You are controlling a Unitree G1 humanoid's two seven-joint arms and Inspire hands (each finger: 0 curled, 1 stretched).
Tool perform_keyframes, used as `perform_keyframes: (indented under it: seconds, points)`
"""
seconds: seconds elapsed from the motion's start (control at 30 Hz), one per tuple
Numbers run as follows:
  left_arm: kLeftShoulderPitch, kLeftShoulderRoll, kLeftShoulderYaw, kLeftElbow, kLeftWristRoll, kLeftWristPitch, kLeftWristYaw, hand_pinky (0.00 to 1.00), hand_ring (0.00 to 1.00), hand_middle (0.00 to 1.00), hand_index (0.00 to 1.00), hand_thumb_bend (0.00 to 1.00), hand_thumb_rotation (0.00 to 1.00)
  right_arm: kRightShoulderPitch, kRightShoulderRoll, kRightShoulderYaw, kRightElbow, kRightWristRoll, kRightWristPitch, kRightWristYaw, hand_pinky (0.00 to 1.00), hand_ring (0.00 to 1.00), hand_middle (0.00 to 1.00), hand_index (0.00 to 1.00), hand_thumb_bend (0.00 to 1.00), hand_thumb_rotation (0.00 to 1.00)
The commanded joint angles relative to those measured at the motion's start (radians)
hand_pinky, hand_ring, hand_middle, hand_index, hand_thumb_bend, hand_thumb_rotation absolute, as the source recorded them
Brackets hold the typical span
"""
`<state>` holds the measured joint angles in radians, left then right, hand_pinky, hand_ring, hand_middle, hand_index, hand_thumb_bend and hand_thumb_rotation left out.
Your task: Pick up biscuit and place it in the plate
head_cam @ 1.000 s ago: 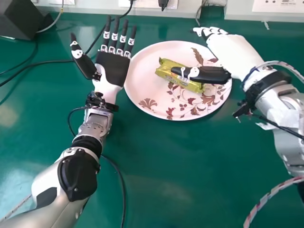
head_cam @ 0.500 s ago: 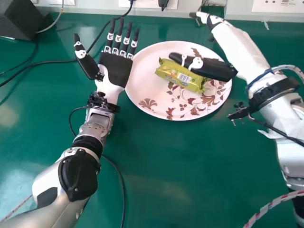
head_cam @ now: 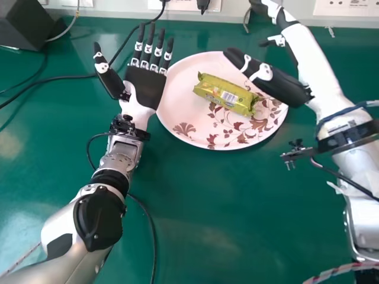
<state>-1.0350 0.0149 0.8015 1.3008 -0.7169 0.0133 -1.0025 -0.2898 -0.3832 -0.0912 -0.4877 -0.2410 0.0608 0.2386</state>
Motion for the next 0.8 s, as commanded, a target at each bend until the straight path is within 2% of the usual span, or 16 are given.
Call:
perform_keyframes:
  seconds: [0.0, 0.13, 0.23, 0.5, 0.6, 0.67, 0.77]
  points:
    - [0.035, -0.003, -0.012, 0.014, 0.010, 0.005, -0.008, 0.79, 0.84, 0.95, 1.00, 0.90, 0.48, 0.016, 0.021, -0.017, 0.008, 0.047, -0.033, -0.014, 0.74, 0.84, 0.98, 0.98, 1.00, 0.52]
    - [0.034, -0.004, -0.012, 0.015, 0.011, 0.002, -0.006, 0.83, 0.85, 0.95, 1.00, 0.91, 0.45, 0.027, 0.044, -0.031, 0.017, 0.140, -0.055, -0.003, 0.74, 0.83, 0.97, 0.95, 1.00, 0.51]
    - [0.035, -0.006, -0.016, 0.015, 0.016, -0.009, -0.011, 0.88, 0.88, 0.96, 1.00, 0.92, 0.44, 0.030, 0.043, -0.044, 0.044, 0.202, -0.092, 0.013, 0.75, 0.85, 0.98, 0.98, 1.00, 0.51]
    - [0.032, -0.006, -0.013, 0.017, 0.027, -0.019, 0.007, 0.89, 0.88, 0.97, 1.00, 0.94, 0.45, 0.032, 0.045, -0.064, 0.123, 0.356, -0.185, 0.063, 0.75, 0.85, 0.97, 0.97, 1.00, 0.50]
    - [0.032, -0.005, -0.008, 0.018, 0.027, -0.014, -0.004, 0.91, 0.89, 0.98, 1.00, 0.95, 0.46, 0.034, 0.042, -0.074, 0.152, 0.409, -0.221, 0.093, 0.77, 0.85, 0.99, 0.99, 1.00, 0.49]
    - [0.031, -0.005, -0.008, 0.018, 0.029, -0.016, -0.005, 0.89, 0.88, 0.98, 1.00, 0.95, 0.51, 0.036, 0.039, -0.083, 0.180, 0.439, -0.259, 0.116, 0.78, 0.86, 0.99, 1.00, 1.00, 0.50]
    - [0.031, -0.004, -0.008, 0.018, 0.030, -0.019, -0.002, 0.89, 0.89, 0.99, 1.00, 0.96, 0.52, 0.039, 0.045, -0.096, 0.212, 0.531, -0.284, 0.167, 0.78, 0.87, 0.99, 1.00, 1.00, 0.49]
